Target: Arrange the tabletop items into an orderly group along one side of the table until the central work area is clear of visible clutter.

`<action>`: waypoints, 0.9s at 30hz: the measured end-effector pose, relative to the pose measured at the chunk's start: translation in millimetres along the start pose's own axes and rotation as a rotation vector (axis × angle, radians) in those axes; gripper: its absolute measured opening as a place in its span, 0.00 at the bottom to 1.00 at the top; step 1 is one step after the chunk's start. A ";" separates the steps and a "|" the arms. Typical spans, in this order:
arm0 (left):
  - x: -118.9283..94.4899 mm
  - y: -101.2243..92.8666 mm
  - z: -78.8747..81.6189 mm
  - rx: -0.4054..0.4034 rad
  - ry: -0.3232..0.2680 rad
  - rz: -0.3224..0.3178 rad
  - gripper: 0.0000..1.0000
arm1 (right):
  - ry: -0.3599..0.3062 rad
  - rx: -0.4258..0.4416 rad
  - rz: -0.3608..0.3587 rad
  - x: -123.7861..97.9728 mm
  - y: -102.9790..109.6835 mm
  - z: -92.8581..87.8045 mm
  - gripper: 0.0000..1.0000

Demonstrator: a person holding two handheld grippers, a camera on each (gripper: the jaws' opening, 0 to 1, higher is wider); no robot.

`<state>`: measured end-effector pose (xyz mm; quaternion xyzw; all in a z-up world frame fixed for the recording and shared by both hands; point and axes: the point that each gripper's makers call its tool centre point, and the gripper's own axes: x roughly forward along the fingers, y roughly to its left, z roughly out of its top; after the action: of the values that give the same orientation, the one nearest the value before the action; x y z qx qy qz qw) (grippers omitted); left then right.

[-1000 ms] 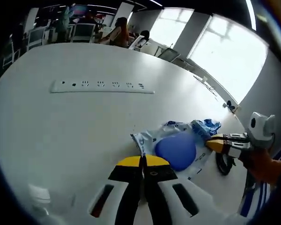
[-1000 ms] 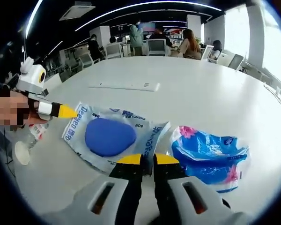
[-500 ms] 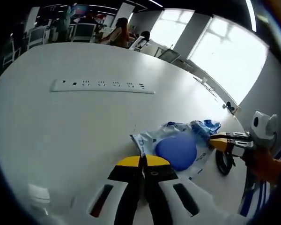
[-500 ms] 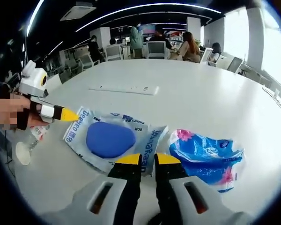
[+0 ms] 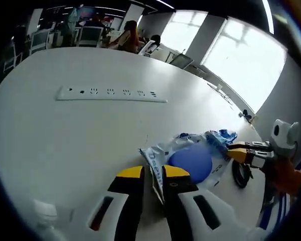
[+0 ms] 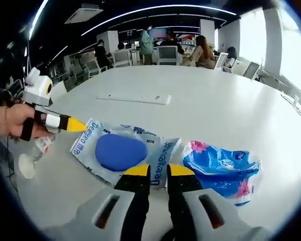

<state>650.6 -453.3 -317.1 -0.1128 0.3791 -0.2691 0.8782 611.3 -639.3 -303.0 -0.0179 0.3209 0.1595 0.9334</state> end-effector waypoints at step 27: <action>-19.4 -14.2 19.7 0.043 -0.044 -0.050 0.44 | -0.028 -0.036 0.022 -14.6 -2.4 17.5 0.29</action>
<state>648.3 -454.3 -286.1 -0.1093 0.3508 -0.2967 0.8814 611.6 -643.4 -280.5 -0.0288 0.3049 0.1757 0.9356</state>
